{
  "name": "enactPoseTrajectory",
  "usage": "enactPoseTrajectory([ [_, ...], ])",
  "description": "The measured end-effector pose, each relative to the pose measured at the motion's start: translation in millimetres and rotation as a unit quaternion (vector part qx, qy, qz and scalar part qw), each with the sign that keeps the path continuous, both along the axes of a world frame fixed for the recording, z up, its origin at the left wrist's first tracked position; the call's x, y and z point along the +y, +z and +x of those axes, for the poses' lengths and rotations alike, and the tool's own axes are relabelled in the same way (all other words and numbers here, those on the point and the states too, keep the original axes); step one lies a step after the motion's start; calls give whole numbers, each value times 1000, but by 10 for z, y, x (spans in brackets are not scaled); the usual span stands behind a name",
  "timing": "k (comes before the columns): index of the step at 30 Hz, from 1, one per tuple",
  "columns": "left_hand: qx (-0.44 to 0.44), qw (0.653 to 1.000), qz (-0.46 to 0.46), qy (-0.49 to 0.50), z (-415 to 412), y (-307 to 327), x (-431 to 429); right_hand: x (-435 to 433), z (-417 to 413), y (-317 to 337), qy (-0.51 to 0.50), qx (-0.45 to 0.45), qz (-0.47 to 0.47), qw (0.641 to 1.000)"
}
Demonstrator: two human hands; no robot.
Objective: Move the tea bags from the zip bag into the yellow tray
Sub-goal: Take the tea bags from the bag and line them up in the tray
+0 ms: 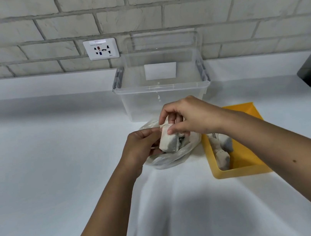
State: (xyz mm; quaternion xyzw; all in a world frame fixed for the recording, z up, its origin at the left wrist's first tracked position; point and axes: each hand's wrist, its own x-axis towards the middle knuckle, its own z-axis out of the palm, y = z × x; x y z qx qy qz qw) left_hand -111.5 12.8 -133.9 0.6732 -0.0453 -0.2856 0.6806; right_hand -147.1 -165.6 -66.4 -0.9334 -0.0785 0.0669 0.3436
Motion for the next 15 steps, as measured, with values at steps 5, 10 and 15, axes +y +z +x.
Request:
enactPoseTrajectory([
  [5, 9, 1000, -13, 3, 10, 34, 26, 15, 41, -60, -20, -6, -17, 1000],
  [10, 4, 1000, -25, -17, -3, 47, 38, 38, 95, -106, -29, -15, -31, 999],
  [15, -11, 1000, -9, 4, 55, -4, 107, 57, 126, -136, -22, 12, 17, 1000],
])
